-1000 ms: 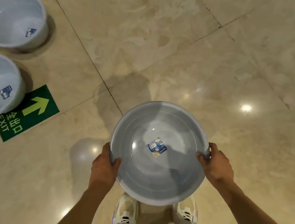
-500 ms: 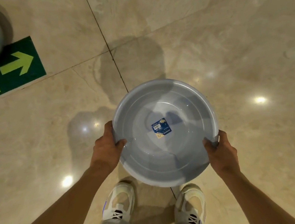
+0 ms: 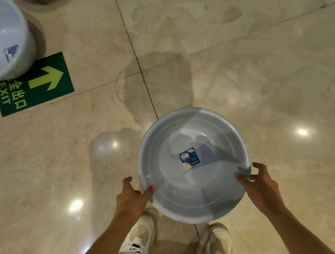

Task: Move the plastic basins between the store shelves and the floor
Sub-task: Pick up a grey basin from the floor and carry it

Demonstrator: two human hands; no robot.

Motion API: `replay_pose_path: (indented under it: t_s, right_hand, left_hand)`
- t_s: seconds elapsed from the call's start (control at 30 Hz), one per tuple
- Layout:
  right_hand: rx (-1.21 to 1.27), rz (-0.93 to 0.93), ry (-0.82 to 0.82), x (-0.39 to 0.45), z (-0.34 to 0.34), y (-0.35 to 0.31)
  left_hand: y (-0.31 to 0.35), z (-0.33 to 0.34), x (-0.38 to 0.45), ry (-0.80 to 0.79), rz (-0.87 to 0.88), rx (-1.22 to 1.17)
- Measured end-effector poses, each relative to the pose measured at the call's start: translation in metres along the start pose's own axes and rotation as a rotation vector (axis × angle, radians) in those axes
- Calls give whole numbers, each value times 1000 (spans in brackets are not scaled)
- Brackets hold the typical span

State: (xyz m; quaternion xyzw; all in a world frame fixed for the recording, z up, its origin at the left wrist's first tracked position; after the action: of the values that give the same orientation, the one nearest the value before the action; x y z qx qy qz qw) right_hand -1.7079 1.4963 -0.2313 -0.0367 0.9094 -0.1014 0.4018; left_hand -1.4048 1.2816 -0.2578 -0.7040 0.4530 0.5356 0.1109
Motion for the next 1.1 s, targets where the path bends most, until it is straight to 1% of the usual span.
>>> replay_pose_path:
  t_s: [0.17,0.27,0.4,0.5,0.63,0.8,0.87,0.97,1.1]
  right_hand:
    - [-83,-82,57,45,4,-8]
    - [-124,-129,78,56,7,-11]
    - [-181,-120,77,47,-6,-27]
    - [-158,-185,85,26,-27,-67]
    - [-132,-332,69,-24,-62,-157]
    - [-143,-568,72,-126,-126,-307]
    - [-129,-620,72,-171,-153,-362]
    - [-95,-691,93,-233,-185,-444]
    - [-58,-772,82,-294,-198,-533]
  left_hand:
    - [-10,29,23,82,14,-155]
    - [-3,30,29,132,78,-177]
    - [13,12,15,119,139,-185]
    - [37,-23,-7,127,178,-201]
    - [78,-105,-47,178,236,-278]
    - [150,-241,-120,273,312,-359]
    - [178,-296,-151,302,327,-364]
    - [224,-380,-194,334,413,-378]
    - [263,-473,-232,372,445,-394]
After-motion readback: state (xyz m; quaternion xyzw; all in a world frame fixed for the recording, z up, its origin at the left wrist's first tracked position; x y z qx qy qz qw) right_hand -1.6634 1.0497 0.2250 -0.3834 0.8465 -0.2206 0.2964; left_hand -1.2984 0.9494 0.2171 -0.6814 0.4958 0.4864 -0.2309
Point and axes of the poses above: each hand's wrist, its own x-axis towards the middle knuckle, its own z-axis out of the palm, y = z × x, the point moved 6 cm from there along x, towards the middle knuckle, and after that the axes turned 7 degrees about -x, right-handed, at the moved point
